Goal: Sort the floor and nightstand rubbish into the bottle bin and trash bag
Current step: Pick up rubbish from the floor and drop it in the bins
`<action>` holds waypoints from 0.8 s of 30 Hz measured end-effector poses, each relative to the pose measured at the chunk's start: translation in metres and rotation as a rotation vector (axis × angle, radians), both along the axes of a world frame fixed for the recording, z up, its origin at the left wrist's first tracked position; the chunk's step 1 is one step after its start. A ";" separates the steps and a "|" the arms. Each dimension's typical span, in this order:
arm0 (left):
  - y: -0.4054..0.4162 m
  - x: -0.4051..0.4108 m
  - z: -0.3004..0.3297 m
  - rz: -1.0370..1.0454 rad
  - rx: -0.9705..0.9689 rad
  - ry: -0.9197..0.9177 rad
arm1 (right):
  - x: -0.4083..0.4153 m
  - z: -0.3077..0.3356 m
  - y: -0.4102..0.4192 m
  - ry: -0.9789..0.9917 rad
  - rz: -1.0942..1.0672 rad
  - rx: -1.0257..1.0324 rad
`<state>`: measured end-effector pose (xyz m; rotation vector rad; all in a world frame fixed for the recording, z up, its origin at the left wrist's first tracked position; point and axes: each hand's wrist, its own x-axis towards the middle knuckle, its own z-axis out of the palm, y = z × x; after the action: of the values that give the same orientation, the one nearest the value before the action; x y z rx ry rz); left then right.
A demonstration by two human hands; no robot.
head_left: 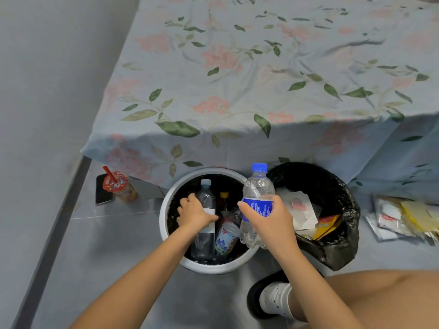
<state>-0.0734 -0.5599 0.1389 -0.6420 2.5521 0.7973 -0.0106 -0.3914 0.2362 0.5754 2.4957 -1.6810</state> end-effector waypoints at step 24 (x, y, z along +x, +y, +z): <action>0.018 -0.017 0.055 -0.031 0.579 0.213 | 0.002 -0.020 0.007 -0.353 0.492 0.197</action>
<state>-0.0905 -0.5417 0.1940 -0.3408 2.3148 1.5754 -0.0089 -0.3843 0.2161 0.2132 2.3044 -1.0648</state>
